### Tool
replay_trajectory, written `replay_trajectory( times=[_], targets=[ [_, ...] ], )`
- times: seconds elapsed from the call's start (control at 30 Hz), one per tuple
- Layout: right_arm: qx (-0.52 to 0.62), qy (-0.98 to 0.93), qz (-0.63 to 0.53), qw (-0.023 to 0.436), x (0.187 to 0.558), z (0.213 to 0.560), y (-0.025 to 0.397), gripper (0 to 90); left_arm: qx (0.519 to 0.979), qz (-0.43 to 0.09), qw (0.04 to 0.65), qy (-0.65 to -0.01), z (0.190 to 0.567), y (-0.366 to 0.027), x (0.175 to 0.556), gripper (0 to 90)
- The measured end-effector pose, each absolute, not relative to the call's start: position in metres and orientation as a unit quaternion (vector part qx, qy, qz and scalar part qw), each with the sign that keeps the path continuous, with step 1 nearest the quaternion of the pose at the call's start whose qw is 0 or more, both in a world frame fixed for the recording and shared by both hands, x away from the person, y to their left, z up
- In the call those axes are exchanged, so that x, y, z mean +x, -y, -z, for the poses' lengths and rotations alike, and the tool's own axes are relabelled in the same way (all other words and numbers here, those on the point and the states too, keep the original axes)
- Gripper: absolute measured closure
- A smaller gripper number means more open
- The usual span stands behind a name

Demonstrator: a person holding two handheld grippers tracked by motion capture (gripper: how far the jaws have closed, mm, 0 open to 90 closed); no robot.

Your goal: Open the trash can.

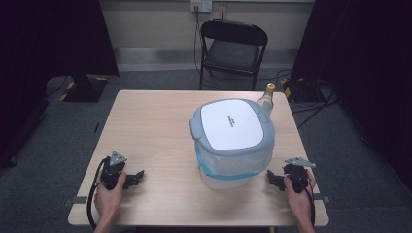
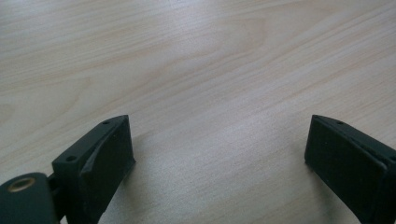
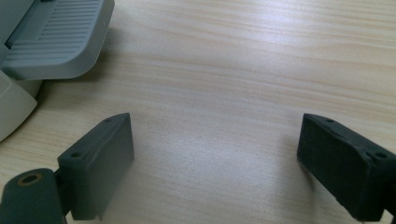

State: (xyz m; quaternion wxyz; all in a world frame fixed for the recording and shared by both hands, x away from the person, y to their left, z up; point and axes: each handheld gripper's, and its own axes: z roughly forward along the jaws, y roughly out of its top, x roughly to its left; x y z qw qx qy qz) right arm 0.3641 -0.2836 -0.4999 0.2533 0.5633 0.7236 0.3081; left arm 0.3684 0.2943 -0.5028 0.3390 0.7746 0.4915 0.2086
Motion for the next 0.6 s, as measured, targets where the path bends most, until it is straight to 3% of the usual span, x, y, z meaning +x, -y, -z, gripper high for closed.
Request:
replay_trajectory(
  times=[0.33, 0.6],
  targets=[
    [0.564, -0.724, -0.308, 0.253, 0.364, 0.5, 0.284, 9.9, 0.765, -0.218, 0.331, -0.507, 0.502, -0.29, 0.364, 7.4],
    [0.556, -0.729, -0.314, 0.247, 0.364, 0.499, 0.285, 12.5, 0.775, -0.213, 0.337, -0.491, 0.5, -0.28, 0.357, 15.4]
  ],
)
